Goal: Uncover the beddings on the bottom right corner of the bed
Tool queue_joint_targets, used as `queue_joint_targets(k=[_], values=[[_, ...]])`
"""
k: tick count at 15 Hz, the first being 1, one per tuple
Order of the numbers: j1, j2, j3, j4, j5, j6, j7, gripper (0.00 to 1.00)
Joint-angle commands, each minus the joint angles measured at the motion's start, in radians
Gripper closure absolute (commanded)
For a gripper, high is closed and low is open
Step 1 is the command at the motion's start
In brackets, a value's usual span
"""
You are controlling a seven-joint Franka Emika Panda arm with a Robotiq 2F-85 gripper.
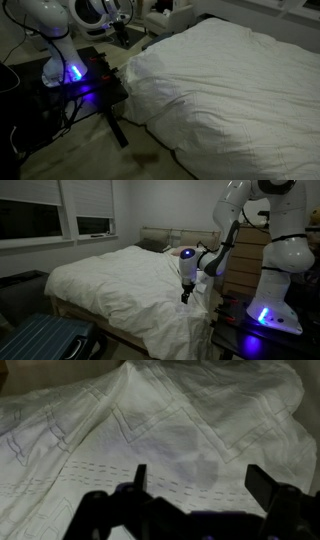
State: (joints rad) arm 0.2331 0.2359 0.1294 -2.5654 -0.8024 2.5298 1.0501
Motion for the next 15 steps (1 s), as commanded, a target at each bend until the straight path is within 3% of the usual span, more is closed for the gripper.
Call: queue_joint_targets(k=[1,5,8,12,15], values=[[0.008,-0.007,-0.010,0.004,0.013,0.000,-0.012,0.00],[0.008,-0.013,-0.009,0.004,0.014,0.000,-0.011,0.01],[-0.002,0.012,-0.035,0.056,-0.045,0.022,-0.018,0.00],[-0.014,0.111,-0.072,0.160,-0.103,0.039,-0.033,0.00],[-0.033,0.227,-0.080,0.250,-0.051,0.038,-0.148,0.00]])
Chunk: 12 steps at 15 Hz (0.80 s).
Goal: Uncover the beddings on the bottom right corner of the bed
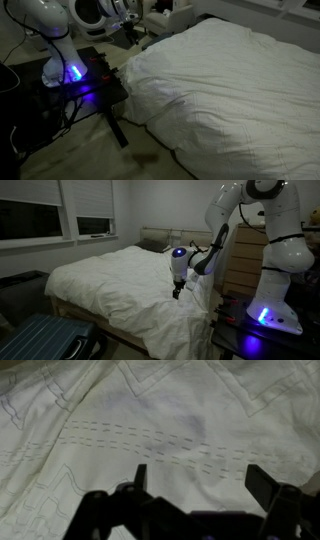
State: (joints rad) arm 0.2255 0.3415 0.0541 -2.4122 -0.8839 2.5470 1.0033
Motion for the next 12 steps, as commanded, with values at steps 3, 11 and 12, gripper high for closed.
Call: queue_joint_targets(k=[3,11,12], values=[[-0.040,0.236,-0.004,0.182,0.108,0.022,-0.248,0.00],[0.028,0.440,-0.087,0.348,0.266,0.018,-0.441,0.00],[0.040,0.453,-0.101,0.356,0.276,0.021,-0.442,0.00]])
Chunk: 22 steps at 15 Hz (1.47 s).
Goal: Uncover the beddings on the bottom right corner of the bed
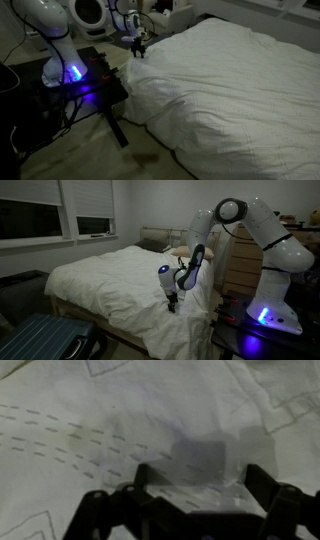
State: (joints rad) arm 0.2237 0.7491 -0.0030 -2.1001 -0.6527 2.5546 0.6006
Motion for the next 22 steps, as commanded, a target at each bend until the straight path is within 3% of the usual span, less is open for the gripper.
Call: queue_joint_targets(k=[1,6,11,12,14,22], values=[[0.060,0.055,-0.061,0.047,0.048,0.021,-0.036,0.00],[0.122,0.040,-0.107,-0.015,0.038,0.085,-0.025,0.00],[0.111,0.027,-0.111,-0.085,0.093,0.124,-0.064,0.00],[0.115,0.025,-0.119,-0.091,0.108,0.134,-0.061,0.25],[0.125,0.024,-0.136,-0.094,0.138,0.150,-0.056,0.32],[0.166,0.017,-0.181,-0.088,0.225,0.142,-0.057,0.92]])
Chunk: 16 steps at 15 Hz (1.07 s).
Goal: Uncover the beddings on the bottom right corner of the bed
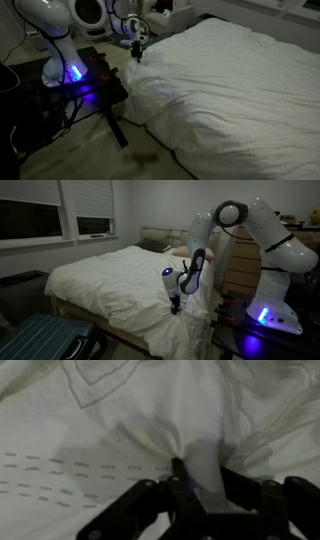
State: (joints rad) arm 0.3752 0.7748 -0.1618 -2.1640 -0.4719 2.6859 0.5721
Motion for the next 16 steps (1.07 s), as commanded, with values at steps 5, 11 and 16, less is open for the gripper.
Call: queue_joint_targets(k=[5,11,16], values=[[0.005,-0.024,-0.043,0.000,0.121,-0.026,-0.009,0.99],[0.033,-0.108,-0.153,0.004,0.203,-0.030,0.106,0.99],[0.006,-0.130,-0.256,0.038,0.192,-0.029,0.225,0.99]])
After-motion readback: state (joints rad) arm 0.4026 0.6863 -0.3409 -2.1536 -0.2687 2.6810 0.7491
